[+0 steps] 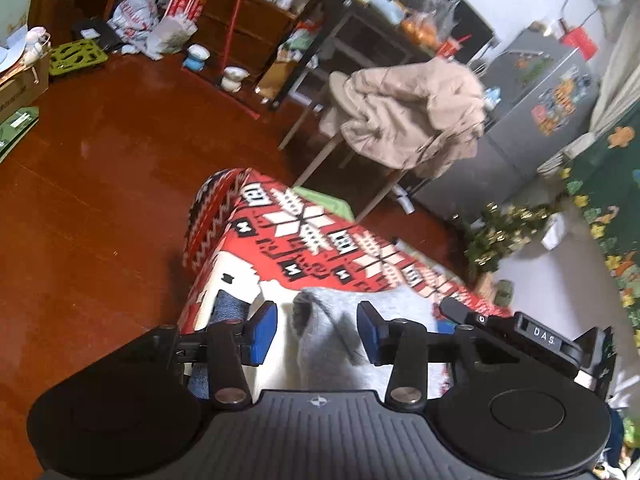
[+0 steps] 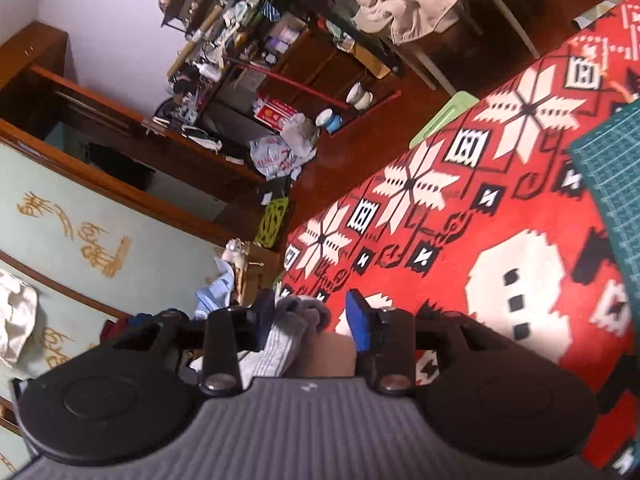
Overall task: Fold clothes
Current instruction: 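Lower the grey shirt onto the stack of folded clothes with both grippers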
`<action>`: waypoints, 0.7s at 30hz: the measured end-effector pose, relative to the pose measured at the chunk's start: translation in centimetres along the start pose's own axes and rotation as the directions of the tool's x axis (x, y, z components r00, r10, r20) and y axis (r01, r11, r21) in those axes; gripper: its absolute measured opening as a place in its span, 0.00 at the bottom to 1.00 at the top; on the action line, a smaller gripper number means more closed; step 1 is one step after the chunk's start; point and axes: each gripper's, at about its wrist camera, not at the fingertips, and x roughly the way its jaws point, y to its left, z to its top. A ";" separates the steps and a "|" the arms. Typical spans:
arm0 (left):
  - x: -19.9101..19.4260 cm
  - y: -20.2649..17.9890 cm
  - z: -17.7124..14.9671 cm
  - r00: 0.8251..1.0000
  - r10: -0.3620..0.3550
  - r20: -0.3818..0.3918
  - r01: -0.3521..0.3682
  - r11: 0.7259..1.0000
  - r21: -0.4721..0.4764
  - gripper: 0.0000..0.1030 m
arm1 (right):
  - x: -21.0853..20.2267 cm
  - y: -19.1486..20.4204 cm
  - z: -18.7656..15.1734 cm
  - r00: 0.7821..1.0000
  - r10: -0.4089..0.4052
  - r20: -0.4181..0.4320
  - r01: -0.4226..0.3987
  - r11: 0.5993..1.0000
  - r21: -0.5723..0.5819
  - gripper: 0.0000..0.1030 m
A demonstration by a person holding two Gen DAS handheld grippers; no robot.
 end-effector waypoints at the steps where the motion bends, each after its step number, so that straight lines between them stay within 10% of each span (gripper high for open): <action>1: -0.7 -0.1 -0.2 1.000 -0.002 0.010 0.002 1.000 0.010 0.44 | -0.8 0.0 -0.1 1.000 0.006 0.008 -0.006 1.000 0.000 0.43; 13: -4.7 0.6 -6.4 0.993 -0.096 -0.064 0.094 0.995 -0.025 0.46 | -4.4 0.0 -7.9 0.992 0.089 -0.086 -0.083 0.994 0.068 0.02; 21: -6.4 2.4 -9.6 0.984 -0.137 -0.116 0.129 0.989 -0.075 0.45 | -6.4 0.4 -14.3 0.984 0.121 -0.128 -0.105 0.987 0.126 0.06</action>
